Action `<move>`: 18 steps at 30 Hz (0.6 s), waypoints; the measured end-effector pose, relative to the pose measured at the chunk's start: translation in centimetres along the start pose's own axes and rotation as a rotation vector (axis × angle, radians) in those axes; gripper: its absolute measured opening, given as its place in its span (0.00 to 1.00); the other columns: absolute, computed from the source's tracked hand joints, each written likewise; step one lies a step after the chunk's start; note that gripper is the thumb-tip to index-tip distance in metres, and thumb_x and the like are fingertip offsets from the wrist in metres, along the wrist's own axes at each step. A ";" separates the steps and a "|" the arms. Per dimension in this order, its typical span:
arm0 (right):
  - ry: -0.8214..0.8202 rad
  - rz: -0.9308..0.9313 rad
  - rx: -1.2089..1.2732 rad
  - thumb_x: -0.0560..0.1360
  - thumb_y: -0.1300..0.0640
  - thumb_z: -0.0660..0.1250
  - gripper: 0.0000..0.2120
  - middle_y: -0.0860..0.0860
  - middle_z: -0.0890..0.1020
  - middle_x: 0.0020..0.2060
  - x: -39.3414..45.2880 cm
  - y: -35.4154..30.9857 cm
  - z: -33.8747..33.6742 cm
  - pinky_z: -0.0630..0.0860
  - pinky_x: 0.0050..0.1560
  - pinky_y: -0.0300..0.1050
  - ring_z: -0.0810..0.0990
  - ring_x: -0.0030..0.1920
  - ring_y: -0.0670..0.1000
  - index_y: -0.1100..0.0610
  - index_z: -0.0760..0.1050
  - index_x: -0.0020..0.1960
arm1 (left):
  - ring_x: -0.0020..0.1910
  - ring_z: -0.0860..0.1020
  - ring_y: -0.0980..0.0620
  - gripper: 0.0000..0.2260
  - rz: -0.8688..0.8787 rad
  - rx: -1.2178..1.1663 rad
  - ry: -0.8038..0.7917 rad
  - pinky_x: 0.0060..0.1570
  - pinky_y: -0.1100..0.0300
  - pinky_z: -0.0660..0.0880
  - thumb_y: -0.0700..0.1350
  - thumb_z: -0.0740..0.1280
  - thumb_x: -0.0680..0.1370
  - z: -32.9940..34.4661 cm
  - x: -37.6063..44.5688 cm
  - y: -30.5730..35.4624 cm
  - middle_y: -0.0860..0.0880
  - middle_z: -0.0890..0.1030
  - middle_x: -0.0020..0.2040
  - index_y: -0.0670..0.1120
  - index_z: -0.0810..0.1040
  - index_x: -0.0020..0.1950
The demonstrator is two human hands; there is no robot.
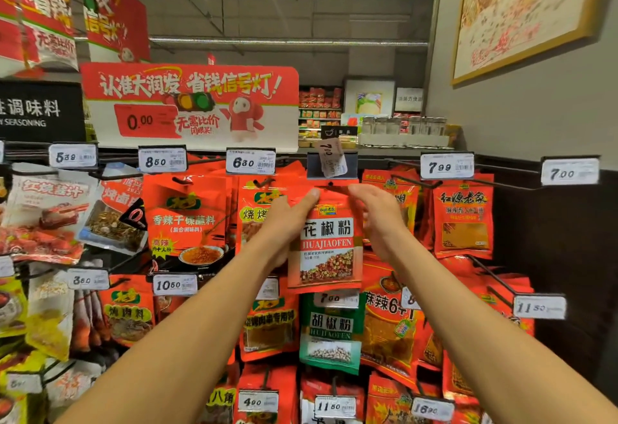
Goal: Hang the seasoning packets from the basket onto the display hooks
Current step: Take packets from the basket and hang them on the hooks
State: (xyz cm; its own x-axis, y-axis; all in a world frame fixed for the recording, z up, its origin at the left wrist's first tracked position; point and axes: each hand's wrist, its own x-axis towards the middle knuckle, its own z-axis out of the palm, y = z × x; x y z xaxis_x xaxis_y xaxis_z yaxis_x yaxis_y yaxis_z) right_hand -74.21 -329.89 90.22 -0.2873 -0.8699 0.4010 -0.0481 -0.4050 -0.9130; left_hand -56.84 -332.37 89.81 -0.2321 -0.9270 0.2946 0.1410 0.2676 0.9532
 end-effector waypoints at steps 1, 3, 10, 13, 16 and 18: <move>0.000 0.011 -0.019 0.78 0.51 0.69 0.09 0.55 0.88 0.43 0.1 -0.4 0.2 0.82 0.36 0.46 0.87 0.41 0.53 0.56 0.83 0.49 | 0.40 0.87 0.48 0.12 -0.006 -0.002 0.013 0.36 0.56 0.81 0.54 0.71 0.79 0.3 0.5 0.2 0.48 0.88 0.42 0.47 0.79 0.55; 0.038 0.039 -0.051 0.78 0.53 0.70 0.11 0.59 0.87 0.44 0.3 -1.1 0.4 0.84 0.43 0.54 0.87 0.45 0.59 0.62 0.82 0.51 | 0.38 0.87 0.47 0.11 -0.033 -0.026 0.049 0.34 0.55 0.82 0.51 0.71 0.79 0.9 1.3 0.6 0.46 0.88 0.40 0.45 0.79 0.55; 0.127 0.069 -0.136 0.77 0.54 0.71 0.11 0.59 0.87 0.41 0.9 -1.8 1.3 0.82 0.50 0.67 0.88 0.41 0.60 0.63 0.81 0.48 | 0.36 0.87 0.45 0.09 -0.088 -0.036 0.069 0.34 0.53 0.83 0.48 0.73 0.77 1.3 2.3 1.3 0.44 0.87 0.39 0.45 0.80 0.53; 0.146 0.070 -0.102 0.76 0.54 0.72 0.07 0.57 0.87 0.38 1.0 -1.3 1.4 0.85 0.46 0.62 0.88 0.39 0.59 0.58 0.82 0.44 | 0.32 0.86 0.47 0.07 -0.077 -0.033 0.101 0.28 0.57 0.79 0.47 0.73 0.77 1.5 2.5 1.4 0.45 0.87 0.36 0.45 0.80 0.51; 0.080 0.082 -0.047 0.74 0.55 0.75 0.05 0.54 0.87 0.37 1.3 -0.7 1.3 0.83 0.33 0.50 0.87 0.36 0.56 0.54 0.82 0.41 | 0.33 0.86 0.46 0.09 -0.112 0.006 0.145 0.30 0.54 0.82 0.48 0.73 0.77 1.7 3.0 1.3 0.44 0.87 0.37 0.44 0.78 0.51; 0.092 0.106 -0.068 0.73 0.56 0.76 0.04 0.54 0.88 0.38 2.0 -0.2 1.3 0.83 0.34 0.48 0.88 0.37 0.55 0.53 0.83 0.40 | 0.37 0.87 0.45 0.11 -0.123 0.043 0.185 0.37 0.49 0.84 0.50 0.74 0.77 1.9 3.4 0.8 0.44 0.87 0.41 0.46 0.77 0.52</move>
State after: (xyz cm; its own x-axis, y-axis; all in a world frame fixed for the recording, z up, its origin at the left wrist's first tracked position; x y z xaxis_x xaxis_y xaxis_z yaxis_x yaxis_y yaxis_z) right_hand -73.49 -331.89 91.32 -0.3803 -0.8762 0.2961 -0.0767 -0.2892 -0.9542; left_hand -59.34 -334.84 91.73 -0.0642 -0.9847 0.1621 0.0805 0.1568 0.9843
